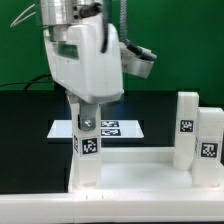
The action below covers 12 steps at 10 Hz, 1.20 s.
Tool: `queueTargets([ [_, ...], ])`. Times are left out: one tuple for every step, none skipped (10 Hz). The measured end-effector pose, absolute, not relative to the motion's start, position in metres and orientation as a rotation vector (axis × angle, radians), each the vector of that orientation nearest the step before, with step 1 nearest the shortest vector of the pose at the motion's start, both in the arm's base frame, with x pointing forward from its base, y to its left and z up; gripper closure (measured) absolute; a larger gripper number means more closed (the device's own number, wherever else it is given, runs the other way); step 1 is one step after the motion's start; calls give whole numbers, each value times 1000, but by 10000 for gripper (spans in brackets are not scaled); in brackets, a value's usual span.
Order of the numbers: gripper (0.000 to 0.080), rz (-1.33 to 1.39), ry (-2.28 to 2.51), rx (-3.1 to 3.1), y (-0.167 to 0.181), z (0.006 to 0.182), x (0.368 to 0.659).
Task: Assemble desk
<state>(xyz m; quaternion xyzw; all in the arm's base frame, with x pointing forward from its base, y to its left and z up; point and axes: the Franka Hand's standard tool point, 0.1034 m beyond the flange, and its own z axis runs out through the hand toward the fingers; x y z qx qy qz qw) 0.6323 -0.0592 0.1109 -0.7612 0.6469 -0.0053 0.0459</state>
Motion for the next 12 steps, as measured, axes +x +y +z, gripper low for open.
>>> queueTargets([
  [511,-6,2070,-2228,-60,111,632],
  [510,-6,2064,-2234,-61,111,632],
  [510,-5,2064,-2234,-60,110,632],
  [331,-5,2059,-2240,-60,110,632],
  [331,-15,1947,-2349,-59,109,631],
  [192,-30,1720,-2547,-52,108,631],
  [163,-35,1514,-2690,-44,107,631],
  [163,-34,1372,-2765,-42,107,630],
  [152,-38,1304,-2798,-43,107,630],
  [152,-40,1237,-2830,-44,107,630],
  [151,-43,1135,-2873,-44,107,630],
  [151,-36,898,-2962,-48,107,629],
])
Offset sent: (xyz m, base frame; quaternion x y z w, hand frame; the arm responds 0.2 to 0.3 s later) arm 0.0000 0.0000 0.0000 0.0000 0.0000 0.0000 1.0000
